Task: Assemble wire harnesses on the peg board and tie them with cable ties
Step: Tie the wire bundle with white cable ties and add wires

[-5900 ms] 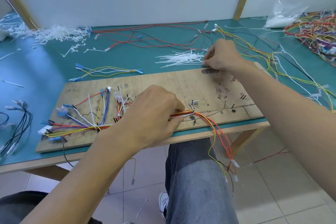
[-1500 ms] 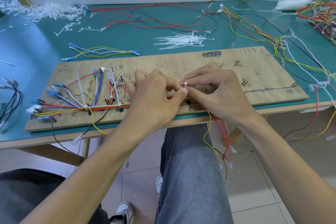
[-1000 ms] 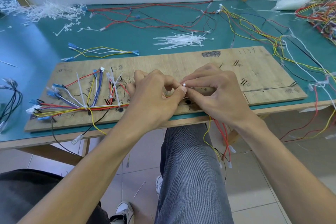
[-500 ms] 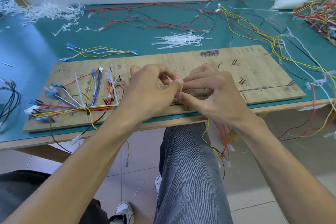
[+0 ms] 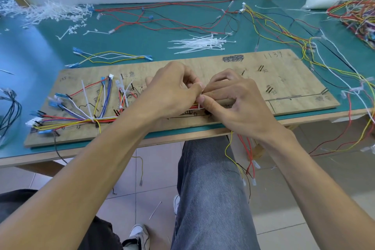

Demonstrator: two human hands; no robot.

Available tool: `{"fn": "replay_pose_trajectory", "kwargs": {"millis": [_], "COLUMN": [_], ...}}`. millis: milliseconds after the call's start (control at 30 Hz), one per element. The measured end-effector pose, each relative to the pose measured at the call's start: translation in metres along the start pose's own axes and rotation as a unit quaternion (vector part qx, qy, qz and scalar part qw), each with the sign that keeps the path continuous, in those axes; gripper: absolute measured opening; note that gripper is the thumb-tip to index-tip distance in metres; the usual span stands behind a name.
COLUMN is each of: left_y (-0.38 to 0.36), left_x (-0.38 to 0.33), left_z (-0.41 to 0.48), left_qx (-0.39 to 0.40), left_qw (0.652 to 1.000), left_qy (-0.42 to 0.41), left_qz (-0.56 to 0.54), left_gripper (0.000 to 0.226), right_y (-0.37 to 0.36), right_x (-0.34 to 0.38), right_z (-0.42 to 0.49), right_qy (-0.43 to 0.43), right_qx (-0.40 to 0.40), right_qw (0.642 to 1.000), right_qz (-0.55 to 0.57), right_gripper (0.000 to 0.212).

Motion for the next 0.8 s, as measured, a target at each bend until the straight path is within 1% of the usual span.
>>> {"fn": "replay_pose_trajectory", "kwargs": {"millis": [100,200,333,500,633,700,800], "left_y": [0.000,0.003,0.001,-0.005,-0.004,-0.005,-0.012], "left_x": [0.002,0.000,-0.001,0.000,-0.007,-0.007,-0.003], "left_z": [0.003,0.007,0.009,0.008,0.007,0.008,0.006], "left_qx": [0.024,0.046,0.043,0.046,0.068,0.064,0.043], "left_qw": [0.999,0.997,0.998,0.998,0.996,0.996,0.998], "left_qy": [-0.010,-0.024,-0.039,-0.034,-0.059,-0.069,-0.044], "left_qz": [-0.034,-0.053,-0.035,-0.020,-0.009,-0.010,-0.033], "left_gripper": [0.019,0.020,0.021,0.022,0.020,0.018,0.013], "right_y": [0.002,0.005,0.007,0.006,0.006,0.007,0.008], "right_x": [-0.007,-0.013,-0.019,-0.019,-0.022,-0.023,-0.020], "right_z": [0.001,0.002,0.003,0.004,0.004,0.005,0.006], "right_qy": [-0.038,-0.091,-0.130,-0.151,-0.152,-0.148,-0.126], "right_qx": [0.008,0.010,0.009,0.016,0.017,0.018,0.033], "right_qw": [0.999,0.992,0.984,0.978,0.973,0.975,0.983], "right_qz": [0.029,0.090,0.123,0.141,0.174,0.164,0.130], "right_gripper": [0.013,0.003,0.007,0.008,0.008,0.007,0.004]}}
Point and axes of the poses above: each hand's wrist, its own z-axis towards the middle knuckle, its own y-axis out of the back of the hand, x = y × z, the point moved 6 cm from there along z, towards the middle knuckle, and after that the axes turned 6 degrees about -x, right-handed, at the moved point
